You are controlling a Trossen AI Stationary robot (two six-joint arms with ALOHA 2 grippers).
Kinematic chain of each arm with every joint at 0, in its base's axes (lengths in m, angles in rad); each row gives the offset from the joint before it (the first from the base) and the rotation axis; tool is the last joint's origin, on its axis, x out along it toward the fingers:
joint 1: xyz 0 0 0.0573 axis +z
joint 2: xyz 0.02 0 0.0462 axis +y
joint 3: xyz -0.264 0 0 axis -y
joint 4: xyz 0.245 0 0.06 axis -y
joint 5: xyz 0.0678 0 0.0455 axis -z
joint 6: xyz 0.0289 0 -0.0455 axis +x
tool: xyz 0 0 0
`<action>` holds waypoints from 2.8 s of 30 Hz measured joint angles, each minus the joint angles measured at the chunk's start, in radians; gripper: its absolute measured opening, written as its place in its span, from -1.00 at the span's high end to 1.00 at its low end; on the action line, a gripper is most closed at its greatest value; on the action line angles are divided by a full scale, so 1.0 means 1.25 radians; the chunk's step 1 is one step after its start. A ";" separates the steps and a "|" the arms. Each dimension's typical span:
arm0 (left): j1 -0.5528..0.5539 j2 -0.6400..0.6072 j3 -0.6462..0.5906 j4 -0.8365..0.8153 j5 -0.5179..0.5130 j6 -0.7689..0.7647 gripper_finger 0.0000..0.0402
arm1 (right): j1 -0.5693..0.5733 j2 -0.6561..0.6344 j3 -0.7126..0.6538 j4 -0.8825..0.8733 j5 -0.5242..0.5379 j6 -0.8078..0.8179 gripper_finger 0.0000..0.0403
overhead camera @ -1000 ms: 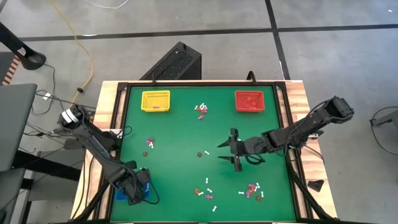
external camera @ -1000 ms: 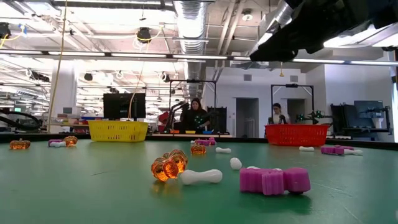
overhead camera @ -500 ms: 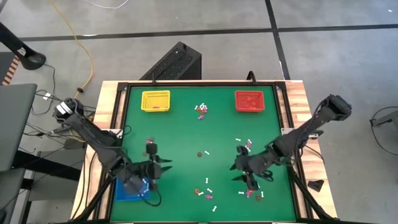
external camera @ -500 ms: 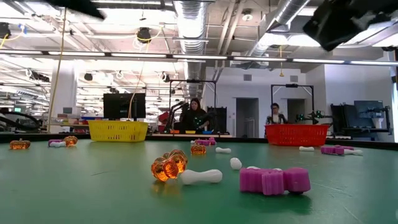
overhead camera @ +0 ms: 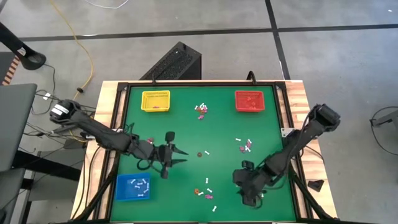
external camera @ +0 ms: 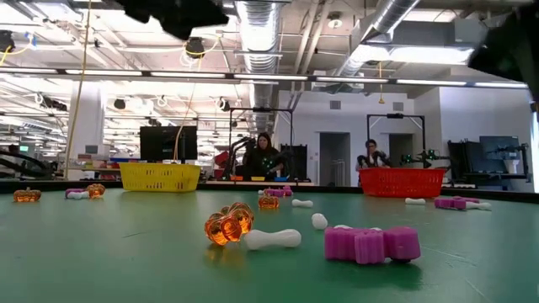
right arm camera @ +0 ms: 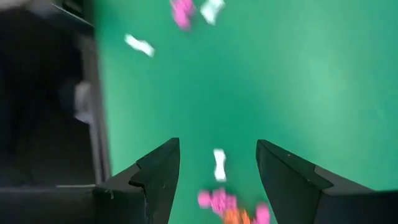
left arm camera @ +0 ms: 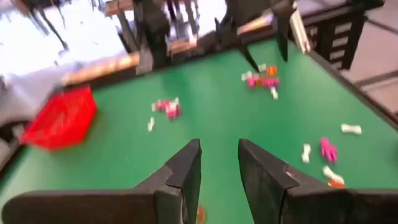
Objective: Sort Halloween decoration
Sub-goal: Put the white bone toy into the blue bin
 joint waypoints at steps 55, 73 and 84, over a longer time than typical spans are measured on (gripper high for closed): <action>-0.079 -0.314 -0.253 0.085 -0.221 -0.085 0.55 | 0.054 0.247 0.113 -0.093 0.093 -0.026 0.91; -0.078 -0.316 -0.253 -0.048 -0.450 -0.150 0.60 | -0.306 0.392 0.158 0.875 -0.190 -0.859 0.89; -0.078 -0.316 -0.253 -0.092 -0.476 -0.163 0.60 | -0.390 0.714 0.596 0.930 -0.324 -0.849 0.89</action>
